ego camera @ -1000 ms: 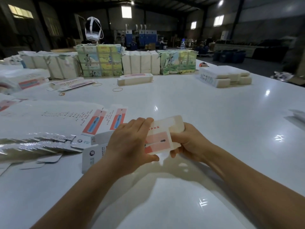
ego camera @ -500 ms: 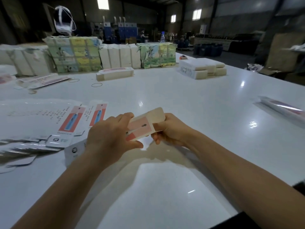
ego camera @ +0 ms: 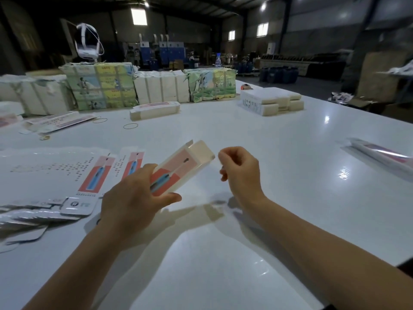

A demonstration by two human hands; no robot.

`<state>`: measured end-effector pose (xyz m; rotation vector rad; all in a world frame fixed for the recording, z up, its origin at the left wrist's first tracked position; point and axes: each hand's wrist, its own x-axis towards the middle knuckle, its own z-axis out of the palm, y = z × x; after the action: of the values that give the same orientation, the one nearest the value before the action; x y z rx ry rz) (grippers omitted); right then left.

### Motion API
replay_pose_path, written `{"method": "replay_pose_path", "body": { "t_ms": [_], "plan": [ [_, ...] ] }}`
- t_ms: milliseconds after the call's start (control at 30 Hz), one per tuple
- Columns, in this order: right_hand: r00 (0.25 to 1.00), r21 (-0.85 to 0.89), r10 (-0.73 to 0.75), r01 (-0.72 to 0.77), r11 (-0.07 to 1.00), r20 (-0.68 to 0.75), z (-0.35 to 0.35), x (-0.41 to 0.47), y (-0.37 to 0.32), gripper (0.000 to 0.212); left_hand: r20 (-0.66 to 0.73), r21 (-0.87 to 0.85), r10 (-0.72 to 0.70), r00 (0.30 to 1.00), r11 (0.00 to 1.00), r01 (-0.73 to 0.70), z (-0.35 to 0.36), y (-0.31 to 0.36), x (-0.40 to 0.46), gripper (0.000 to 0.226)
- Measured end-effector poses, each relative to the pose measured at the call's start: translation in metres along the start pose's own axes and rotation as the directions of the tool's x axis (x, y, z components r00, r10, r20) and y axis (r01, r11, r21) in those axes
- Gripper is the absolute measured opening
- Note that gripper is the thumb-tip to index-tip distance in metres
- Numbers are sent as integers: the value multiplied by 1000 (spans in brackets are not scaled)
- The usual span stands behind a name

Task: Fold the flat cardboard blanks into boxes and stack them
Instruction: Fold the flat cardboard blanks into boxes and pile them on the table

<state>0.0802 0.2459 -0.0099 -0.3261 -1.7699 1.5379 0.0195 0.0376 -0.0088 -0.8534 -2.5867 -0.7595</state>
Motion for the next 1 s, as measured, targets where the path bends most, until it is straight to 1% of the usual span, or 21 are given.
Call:
{"method": "replay_pose_path", "body": {
  "t_ms": [67, 100, 233, 300, 400, 467, 600, 667, 733, 767, 800, 833, 867, 900, 933, 1000],
  "plan": [
    [993, -85, -69, 77, 993, 96, 7, -11, 0, 18, 0, 5, -19, 1000, 1000, 19, 1, 1, 0, 70],
    [989, -99, -74, 87, 991, 129, 10, -14, -1, 19, -1, 11, -27, 1000, 1000, 27, 1, 2, 1, 71],
    [984, -81, -31, 46, 996, 177, 15, -20, -2, 22, 21, -5, -33, 999, 999, 33, 4, 6, 0, 74],
    [979, -96, -44, 64, 993, 201, 16, -22, -4, 24, 35, -18, -33, 999, 999, 34, 5, 8, 0, 74],
    [967, -62, -76, 94, 994, 244, 16, -25, -9, 24, 51, -24, -33, 998, 999, 34, 6, 7, 0, 72],
    [966, -98, -78, 105, 990, 248, 15, -23, -9, 23, 77, -25, -29, 997, 999, 31, 5, 5, 0, 70],
    [967, -159, -30, 72, 985, 254, 16, -21, -6, 18, 145, -26, -26, 989, 999, 30, 8, 3, 0, 63],
    [957, -184, -9, 65, 981, 290, 18, -22, -4, 16, 133, -14, -13, 991, 1000, 15, 10, 5, 1, 66],
    [945, -147, 30, 19, 989, 325, 19, -22, -4, 15, 107, 21, 14, 994, 1000, -17, 12, 8, 2, 71],
    [938, -102, 71, -38, 994, 339, 18, -21, -5, 26, 95, 47, 27, 995, 998, -31, 12, 9, 1, 72],
    [922, -68, 124, -106, 992, 366, 17, -19, -4, 41, 81, 77, 40, 996, 996, -46, 11, 9, 1, 73],
    [899, -80, 175, -156, 985, 401, 15, -17, -4, 56, 69, 108, 57, 996, 992, -64, 11, 8, 0, 73],
    [872, -136, 217, -175, 975, 438, 14, -16, -5, 67, 63, 140, 77, 995, 986, -85, 10, 7, -2, 73],
    [848, -197, 243, -167, 966, 472, 13, -15, -6, 68, 69, 174, 93, 993, 979, -103, 10, 8, -3, 72],
    [834, -242, 252, -147, 959, 491, 14, -15, -6, 63, 80, 201, 103, 991, 973, -117, 10, 8, -4, 72],
    [851, -241, 222, -116, 963, 475, 15, -16, -6, 47, 85, 204, 94, 992, 973, -110, 10, 10, -6, 72]
  ]
}}
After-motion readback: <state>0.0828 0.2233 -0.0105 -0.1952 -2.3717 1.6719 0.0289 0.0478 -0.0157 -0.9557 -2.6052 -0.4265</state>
